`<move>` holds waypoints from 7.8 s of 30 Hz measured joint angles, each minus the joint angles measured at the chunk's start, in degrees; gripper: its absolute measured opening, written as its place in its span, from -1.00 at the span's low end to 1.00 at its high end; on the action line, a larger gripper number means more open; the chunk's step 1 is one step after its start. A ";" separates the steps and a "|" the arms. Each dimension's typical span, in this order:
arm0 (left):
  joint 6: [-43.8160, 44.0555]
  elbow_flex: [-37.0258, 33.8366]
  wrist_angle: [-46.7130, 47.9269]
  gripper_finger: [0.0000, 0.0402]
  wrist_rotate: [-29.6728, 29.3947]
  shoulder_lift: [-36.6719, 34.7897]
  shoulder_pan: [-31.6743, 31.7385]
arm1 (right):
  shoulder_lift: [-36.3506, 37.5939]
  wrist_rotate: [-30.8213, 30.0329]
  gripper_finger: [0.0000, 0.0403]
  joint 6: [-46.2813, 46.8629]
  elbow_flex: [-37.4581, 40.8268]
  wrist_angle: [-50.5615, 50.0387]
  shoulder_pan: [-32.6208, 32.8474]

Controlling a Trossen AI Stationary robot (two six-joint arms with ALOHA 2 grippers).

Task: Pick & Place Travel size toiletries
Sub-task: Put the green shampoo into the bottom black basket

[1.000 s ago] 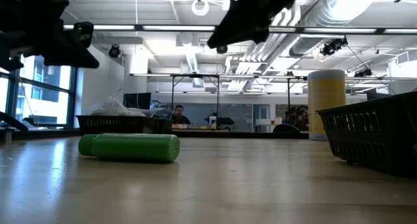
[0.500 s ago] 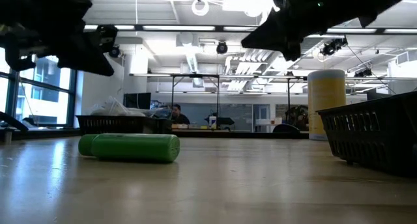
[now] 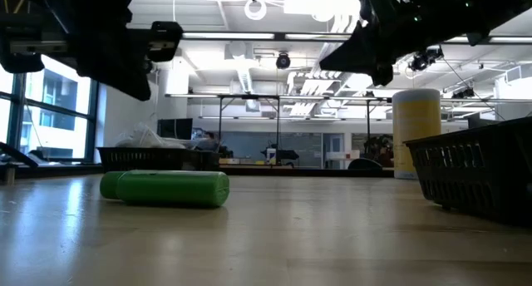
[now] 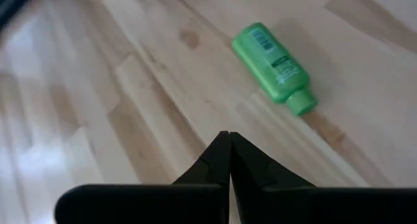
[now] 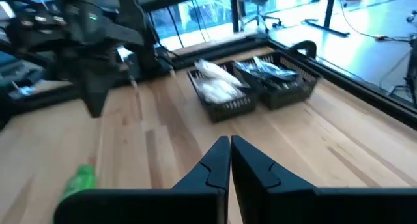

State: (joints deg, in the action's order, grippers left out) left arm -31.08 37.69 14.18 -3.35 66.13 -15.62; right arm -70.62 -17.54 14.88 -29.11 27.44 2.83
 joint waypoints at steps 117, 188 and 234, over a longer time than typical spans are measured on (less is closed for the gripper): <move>4.70 9.08 -3.17 -0.14 17.37 19.31 11.73 | 10.92 31.57 -0.97 3.34 0.23 -2.36 0.94; 7.64 9.18 -33.75 -0.14 12.26 5.01 19.00 | -22.30 8.97 0.48 -25.72 -16.45 33.80 2.64; 4.05 9.18 -32.42 0.28 8.49 4.21 19.00 | -22.28 8.19 -0.14 -25.30 -16.40 32.64 2.25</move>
State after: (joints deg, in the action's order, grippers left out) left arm -27.04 46.87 -18.23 5.14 70.34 3.38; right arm -92.90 -9.35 -10.42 -45.52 60.07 5.08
